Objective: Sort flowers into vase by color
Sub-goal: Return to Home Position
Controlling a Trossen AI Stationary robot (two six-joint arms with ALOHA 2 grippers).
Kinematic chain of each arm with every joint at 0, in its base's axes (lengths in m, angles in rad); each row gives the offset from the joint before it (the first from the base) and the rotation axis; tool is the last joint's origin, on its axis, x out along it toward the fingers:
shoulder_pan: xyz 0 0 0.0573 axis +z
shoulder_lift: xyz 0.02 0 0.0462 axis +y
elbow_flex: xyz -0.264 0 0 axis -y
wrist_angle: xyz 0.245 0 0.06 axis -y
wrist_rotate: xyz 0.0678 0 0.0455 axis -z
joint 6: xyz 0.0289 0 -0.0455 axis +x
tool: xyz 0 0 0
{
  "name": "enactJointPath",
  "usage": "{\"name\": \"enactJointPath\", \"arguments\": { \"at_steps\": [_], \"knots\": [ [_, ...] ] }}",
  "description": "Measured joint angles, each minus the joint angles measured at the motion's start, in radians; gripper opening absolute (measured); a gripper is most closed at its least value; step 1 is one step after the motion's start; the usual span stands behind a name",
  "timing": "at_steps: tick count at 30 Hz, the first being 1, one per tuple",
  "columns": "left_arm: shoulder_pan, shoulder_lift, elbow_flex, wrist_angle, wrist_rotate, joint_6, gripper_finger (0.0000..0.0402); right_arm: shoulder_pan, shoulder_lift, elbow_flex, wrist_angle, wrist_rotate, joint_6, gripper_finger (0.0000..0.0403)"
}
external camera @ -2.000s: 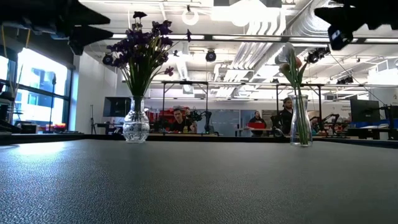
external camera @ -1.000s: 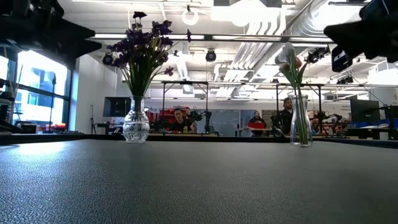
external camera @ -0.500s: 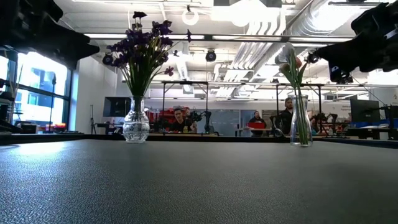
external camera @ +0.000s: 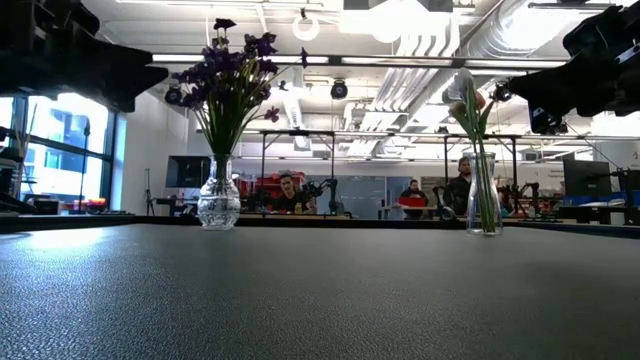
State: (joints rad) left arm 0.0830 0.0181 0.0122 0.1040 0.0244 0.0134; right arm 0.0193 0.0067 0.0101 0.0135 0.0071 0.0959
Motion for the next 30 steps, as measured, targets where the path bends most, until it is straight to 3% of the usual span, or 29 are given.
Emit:
{"name": "enactJointPath", "arguments": {
  "at_steps": [3, 8, 18, 24, 30],
  "knots": [
    [0.000, 0.001, 0.000, -0.004, -0.032, 0.005, 0.0187, 0.000, 0.000, 0.000, 0.000, 0.000, 0.000, 0.0000],
    [0.000, 0.001, 0.000, -0.047, -0.116, -0.128, 0.0187, 0.000, 0.000, 0.000, 0.000, 0.000, 0.000, 0.0000],
    [0.000, 0.001, 0.000, -0.056, -0.121, -0.159, 0.0187, 0.000, 0.000, 0.000, -0.001, 0.000, 0.000, 0.0000],
    [0.002, 0.001, 0.000, -0.051, -0.164, 0.091, 0.0187, 0.000, 0.000, 0.000, -0.001, 0.000, 0.000, 0.0000],
    [0.002, 0.001, 0.000, -0.061, -0.166, 0.115, 0.0187, 0.000, 0.000, 0.000, -0.001, 0.000, 0.000, 0.0000]
  ]
}}
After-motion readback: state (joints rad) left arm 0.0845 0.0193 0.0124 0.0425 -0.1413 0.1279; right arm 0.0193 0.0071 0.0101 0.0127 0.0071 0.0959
